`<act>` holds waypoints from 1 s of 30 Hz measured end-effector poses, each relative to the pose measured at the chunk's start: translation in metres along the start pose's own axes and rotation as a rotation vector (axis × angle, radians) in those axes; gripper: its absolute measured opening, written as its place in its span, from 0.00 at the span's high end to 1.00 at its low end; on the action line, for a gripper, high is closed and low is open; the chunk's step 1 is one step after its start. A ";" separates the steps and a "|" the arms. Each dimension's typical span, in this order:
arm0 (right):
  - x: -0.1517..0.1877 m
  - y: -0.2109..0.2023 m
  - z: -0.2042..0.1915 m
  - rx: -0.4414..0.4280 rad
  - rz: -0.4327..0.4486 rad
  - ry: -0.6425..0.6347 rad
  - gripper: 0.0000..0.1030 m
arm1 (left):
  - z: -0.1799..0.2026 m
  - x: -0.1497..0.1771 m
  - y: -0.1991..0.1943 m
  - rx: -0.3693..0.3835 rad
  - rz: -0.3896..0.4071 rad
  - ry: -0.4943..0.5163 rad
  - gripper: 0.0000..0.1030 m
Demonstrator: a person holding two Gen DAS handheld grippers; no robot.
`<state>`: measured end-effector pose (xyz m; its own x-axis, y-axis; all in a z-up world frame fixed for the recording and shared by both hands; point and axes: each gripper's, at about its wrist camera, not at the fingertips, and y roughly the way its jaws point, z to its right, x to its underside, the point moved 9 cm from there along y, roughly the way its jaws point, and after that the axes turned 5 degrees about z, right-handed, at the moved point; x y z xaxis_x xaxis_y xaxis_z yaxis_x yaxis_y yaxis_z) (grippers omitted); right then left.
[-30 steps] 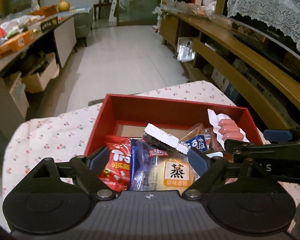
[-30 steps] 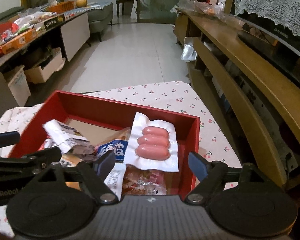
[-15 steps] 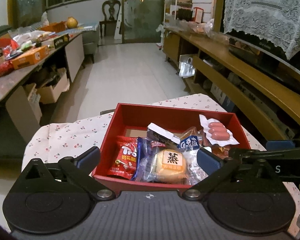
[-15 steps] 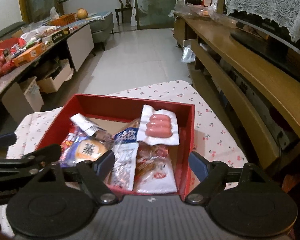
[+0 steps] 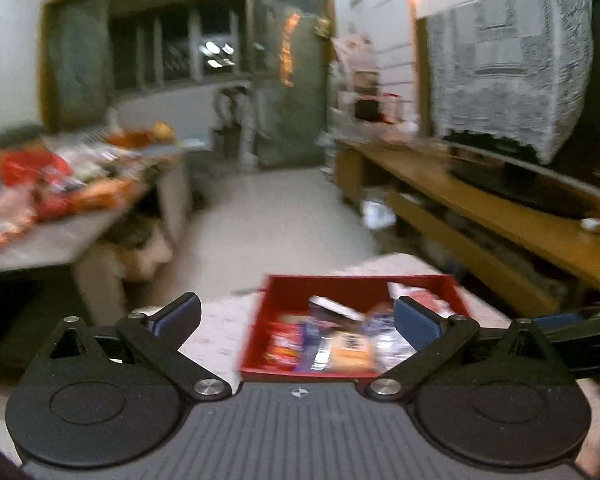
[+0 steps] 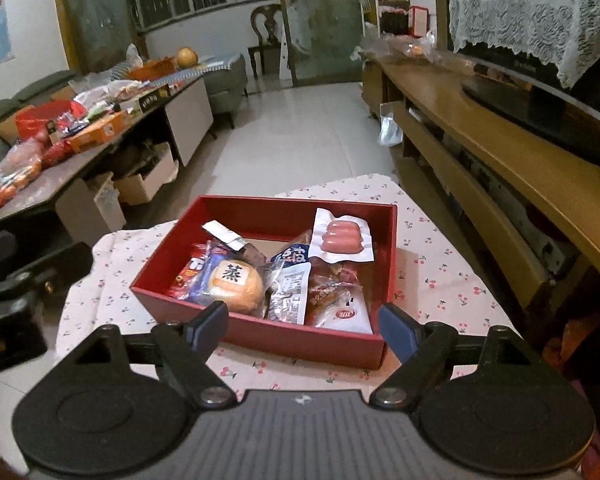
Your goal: Organize snacks
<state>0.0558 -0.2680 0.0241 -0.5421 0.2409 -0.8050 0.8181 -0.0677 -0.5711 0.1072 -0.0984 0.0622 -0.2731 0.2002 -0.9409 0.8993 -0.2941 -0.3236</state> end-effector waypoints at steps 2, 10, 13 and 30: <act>0.003 -0.006 -0.001 -0.004 0.001 0.005 0.14 | 0.002 0.010 0.002 -0.007 -0.033 0.012 0.00; 0.027 -0.019 0.010 0.028 -0.029 0.027 0.14 | 0.011 0.053 0.007 0.074 -0.207 -0.056 0.00; 0.037 -0.026 0.010 0.026 -0.041 0.024 0.14 | 0.006 0.067 0.001 0.054 -0.259 -0.084 0.00; 0.100 -0.046 0.011 0.038 -0.155 0.012 0.14 | 0.010 0.114 -0.021 -0.004 -0.427 -0.031 0.00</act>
<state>-0.0380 -0.2513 -0.0318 -0.6591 0.2625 -0.7047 0.7164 -0.0657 -0.6945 0.0537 -0.0788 -0.0388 -0.6310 0.2754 -0.7253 0.7047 -0.1874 -0.6843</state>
